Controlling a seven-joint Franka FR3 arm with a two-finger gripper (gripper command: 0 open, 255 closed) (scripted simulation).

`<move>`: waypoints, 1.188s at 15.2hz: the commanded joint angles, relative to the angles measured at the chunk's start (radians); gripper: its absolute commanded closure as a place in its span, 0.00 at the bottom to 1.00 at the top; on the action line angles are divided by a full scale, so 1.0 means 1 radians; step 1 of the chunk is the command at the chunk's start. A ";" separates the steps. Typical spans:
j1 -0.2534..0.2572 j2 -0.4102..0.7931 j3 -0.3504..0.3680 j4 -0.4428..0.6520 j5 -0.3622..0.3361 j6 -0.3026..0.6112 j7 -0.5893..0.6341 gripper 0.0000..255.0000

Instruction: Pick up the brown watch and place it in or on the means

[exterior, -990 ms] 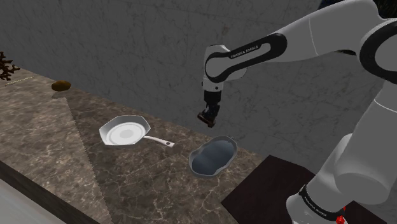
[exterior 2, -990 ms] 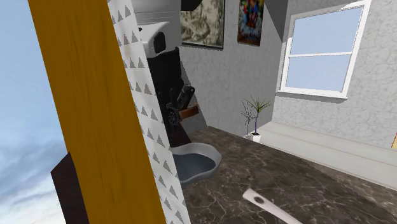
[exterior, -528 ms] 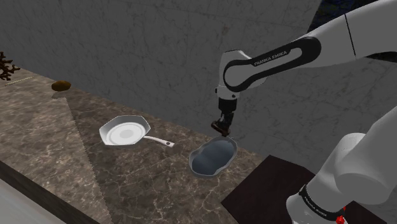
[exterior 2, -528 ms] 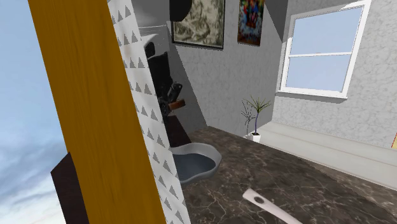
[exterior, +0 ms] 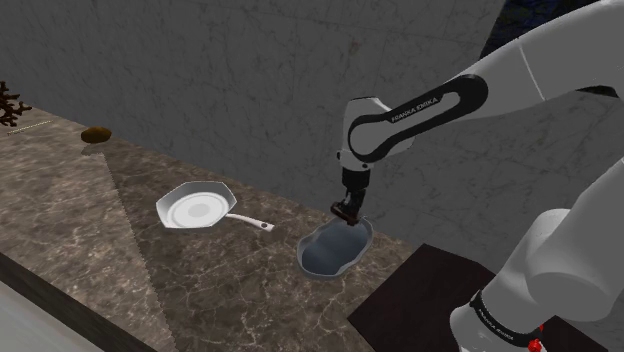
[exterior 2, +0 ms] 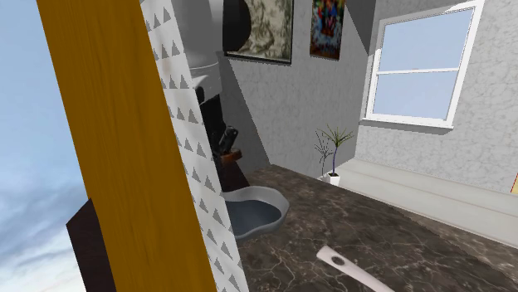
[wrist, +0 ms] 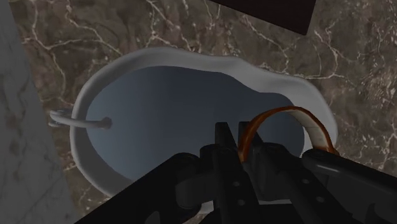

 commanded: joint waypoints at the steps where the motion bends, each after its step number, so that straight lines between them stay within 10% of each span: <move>1: 0.001 0.020 0.001 -0.012 0.004 0.032 -0.005 1.00; 13: 0.003 0.064 0.002 -0.027 0.011 0.090 -0.016 1.00; 14: 0.003 0.064 0.002 -0.027 0.011 0.090 -0.016 0.00; 18: 0.003 0.064 0.002 -0.027 0.011 0.090 -0.016 0.00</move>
